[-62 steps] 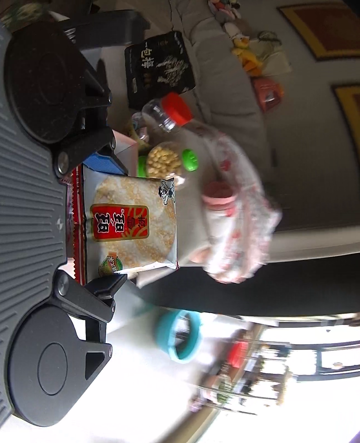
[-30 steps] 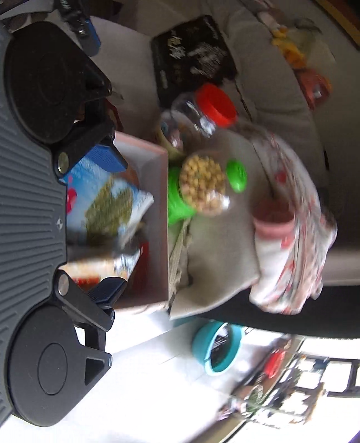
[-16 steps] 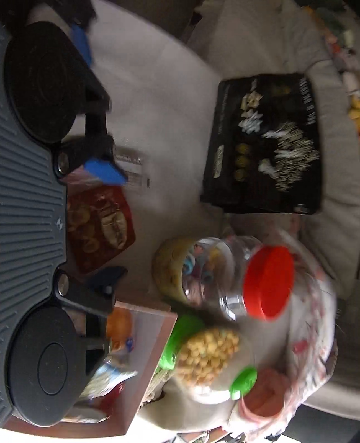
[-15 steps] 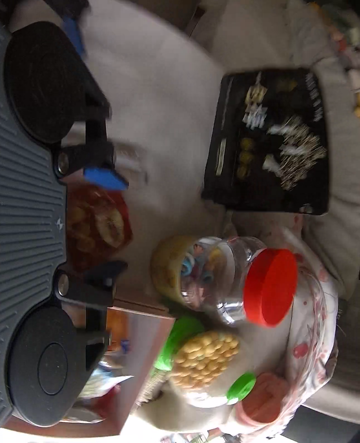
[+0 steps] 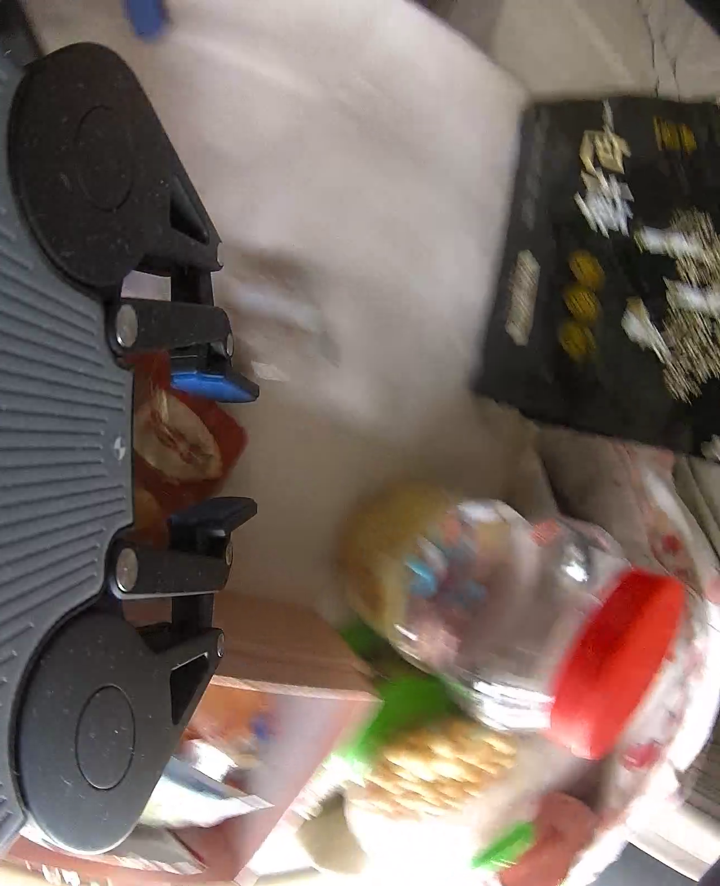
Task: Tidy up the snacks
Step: 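Reach the right tool to the small red packet while the left tool reaches the clear packet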
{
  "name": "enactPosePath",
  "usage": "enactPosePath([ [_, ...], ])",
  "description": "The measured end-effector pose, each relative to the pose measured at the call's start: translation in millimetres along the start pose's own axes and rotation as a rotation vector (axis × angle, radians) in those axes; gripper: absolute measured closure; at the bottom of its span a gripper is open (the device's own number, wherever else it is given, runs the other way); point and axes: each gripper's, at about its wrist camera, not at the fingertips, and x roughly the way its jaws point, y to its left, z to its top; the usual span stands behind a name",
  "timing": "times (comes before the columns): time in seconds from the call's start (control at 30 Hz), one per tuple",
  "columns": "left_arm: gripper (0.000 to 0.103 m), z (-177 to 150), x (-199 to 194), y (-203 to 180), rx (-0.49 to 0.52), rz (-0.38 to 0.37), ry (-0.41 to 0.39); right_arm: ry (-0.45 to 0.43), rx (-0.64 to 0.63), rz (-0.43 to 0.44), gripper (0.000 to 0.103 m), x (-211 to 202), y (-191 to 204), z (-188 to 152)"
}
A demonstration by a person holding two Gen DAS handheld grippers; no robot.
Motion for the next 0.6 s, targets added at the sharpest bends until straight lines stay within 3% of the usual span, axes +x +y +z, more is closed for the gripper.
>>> enactPosePath([
  [0.37, 0.022, 8, 8, -10, 0.042, 0.022, 0.005, -0.051, 0.008, 0.195, 0.065, -56, 1, -90],
  [0.6, 0.022, 31, 47, -40, 0.151, 0.049, 0.027, -0.152, 0.027, 0.221, 0.063, -69, 13, -142],
])
